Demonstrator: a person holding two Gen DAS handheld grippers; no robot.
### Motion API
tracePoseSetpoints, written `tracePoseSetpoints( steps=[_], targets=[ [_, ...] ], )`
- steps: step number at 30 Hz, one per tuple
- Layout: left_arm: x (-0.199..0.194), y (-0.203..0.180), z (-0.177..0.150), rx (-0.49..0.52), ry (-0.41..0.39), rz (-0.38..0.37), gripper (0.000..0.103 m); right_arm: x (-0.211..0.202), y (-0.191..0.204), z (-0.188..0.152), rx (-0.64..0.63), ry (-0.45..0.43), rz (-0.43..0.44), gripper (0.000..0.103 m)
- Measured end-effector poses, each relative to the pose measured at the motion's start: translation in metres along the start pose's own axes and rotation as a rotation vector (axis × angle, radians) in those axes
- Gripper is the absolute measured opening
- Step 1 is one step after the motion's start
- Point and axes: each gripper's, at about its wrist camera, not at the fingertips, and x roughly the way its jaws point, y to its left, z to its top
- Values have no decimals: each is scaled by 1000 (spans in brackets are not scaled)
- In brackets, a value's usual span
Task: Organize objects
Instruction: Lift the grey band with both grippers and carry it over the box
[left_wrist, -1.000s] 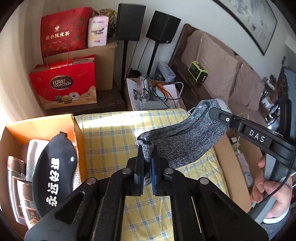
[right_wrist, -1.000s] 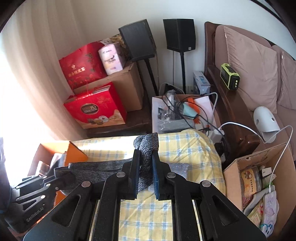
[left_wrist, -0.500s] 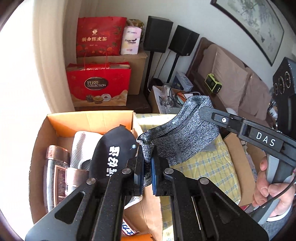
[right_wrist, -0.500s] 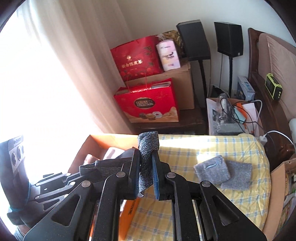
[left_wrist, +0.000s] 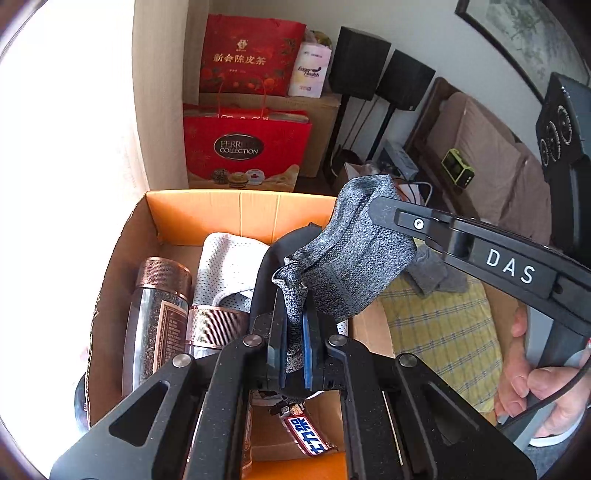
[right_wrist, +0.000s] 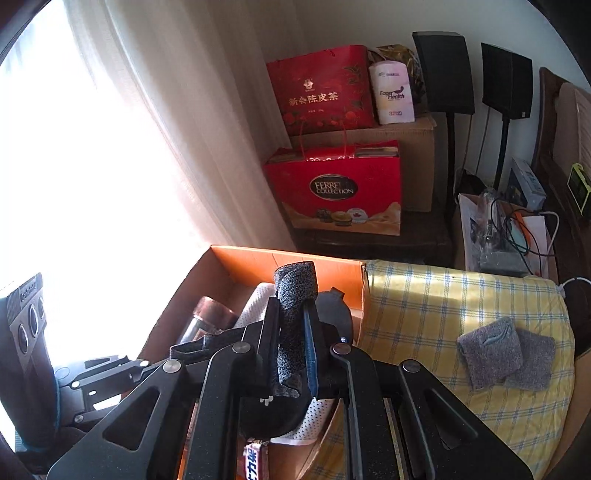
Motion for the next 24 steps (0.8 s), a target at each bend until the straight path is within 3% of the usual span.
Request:
tracePoseSetpoints(
  steps=[13,16,17,24],
  targets=[
    [24,15,-25,-37,41,10,8,53,16,-6,-76,49,-82,13],
    [24,14,-30,-19,21,55,30,62,13,-5,-79,45,-118,27],
    [22,14,-31,-15,9,61,43,64,11,-4,-74,45,-117,37],
    [10,19,-34,-35,-16,33,57,65,-1,4,-45,35,-132,69]
  ],
)
